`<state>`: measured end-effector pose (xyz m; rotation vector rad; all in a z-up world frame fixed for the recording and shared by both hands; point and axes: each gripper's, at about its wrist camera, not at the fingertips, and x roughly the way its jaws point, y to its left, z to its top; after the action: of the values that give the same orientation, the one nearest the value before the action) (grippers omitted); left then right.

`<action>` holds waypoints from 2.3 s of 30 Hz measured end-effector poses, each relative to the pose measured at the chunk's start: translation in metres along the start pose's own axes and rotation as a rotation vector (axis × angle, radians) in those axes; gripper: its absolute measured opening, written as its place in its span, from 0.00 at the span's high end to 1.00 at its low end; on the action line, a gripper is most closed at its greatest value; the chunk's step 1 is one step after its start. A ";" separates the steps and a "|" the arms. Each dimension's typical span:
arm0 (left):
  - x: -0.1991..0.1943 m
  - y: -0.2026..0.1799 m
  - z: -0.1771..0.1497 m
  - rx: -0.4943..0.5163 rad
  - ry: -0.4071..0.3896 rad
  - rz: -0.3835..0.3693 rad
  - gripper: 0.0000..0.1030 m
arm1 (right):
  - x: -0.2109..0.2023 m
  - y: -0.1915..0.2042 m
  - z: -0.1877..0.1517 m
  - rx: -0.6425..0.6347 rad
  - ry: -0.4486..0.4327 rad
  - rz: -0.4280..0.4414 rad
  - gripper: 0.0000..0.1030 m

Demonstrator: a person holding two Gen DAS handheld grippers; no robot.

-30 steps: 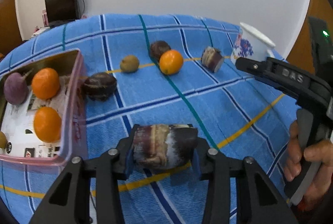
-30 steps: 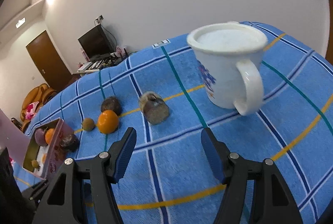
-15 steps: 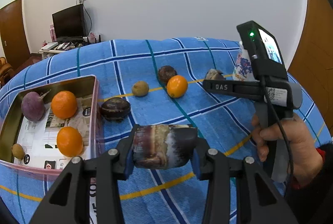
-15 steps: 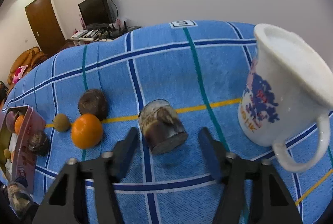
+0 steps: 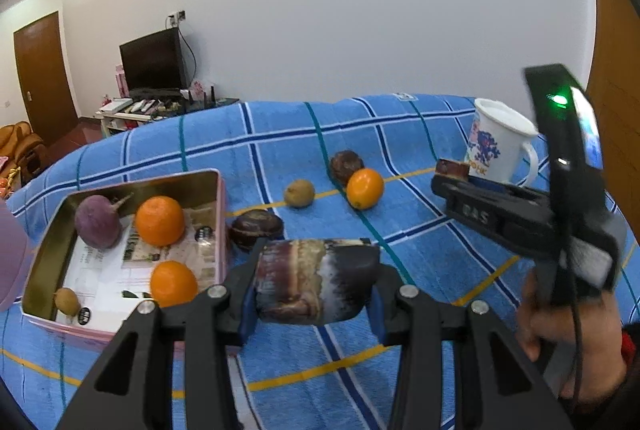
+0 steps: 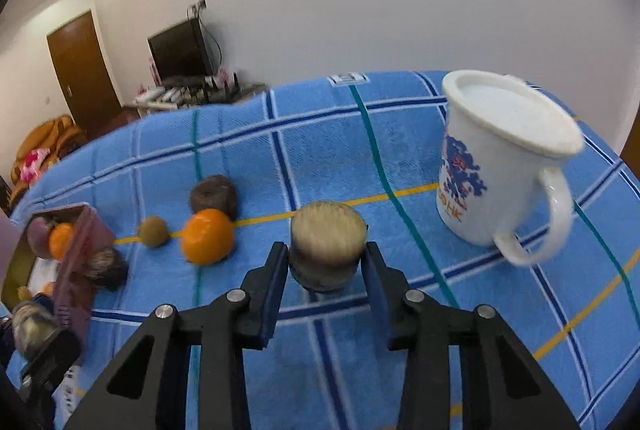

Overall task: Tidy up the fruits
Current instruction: 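Grasp a second purple-striped root piece with the right tool while the left tool carries its piece toward the tin, then carry both striped root pieces over the tin and open both tools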

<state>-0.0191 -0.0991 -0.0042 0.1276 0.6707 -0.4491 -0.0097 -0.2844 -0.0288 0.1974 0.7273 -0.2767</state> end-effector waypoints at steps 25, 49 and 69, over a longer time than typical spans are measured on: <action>-0.033 0.063 -0.002 -0.073 -0.052 0.060 0.57 | -0.076 -0.009 -0.050 0.034 -0.021 0.211 0.22; -0.027 0.154 -0.005 -0.117 -0.026 0.169 0.57 | -0.031 0.046 -0.051 -0.071 0.114 0.027 0.63; -0.018 0.196 -0.004 -0.167 -0.023 0.310 0.57 | -0.058 0.221 -0.019 -0.200 -0.190 0.281 0.63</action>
<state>0.0527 0.0843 -0.0013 0.0664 0.6499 -0.0953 0.0073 -0.0595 0.0145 0.0800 0.5262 0.0456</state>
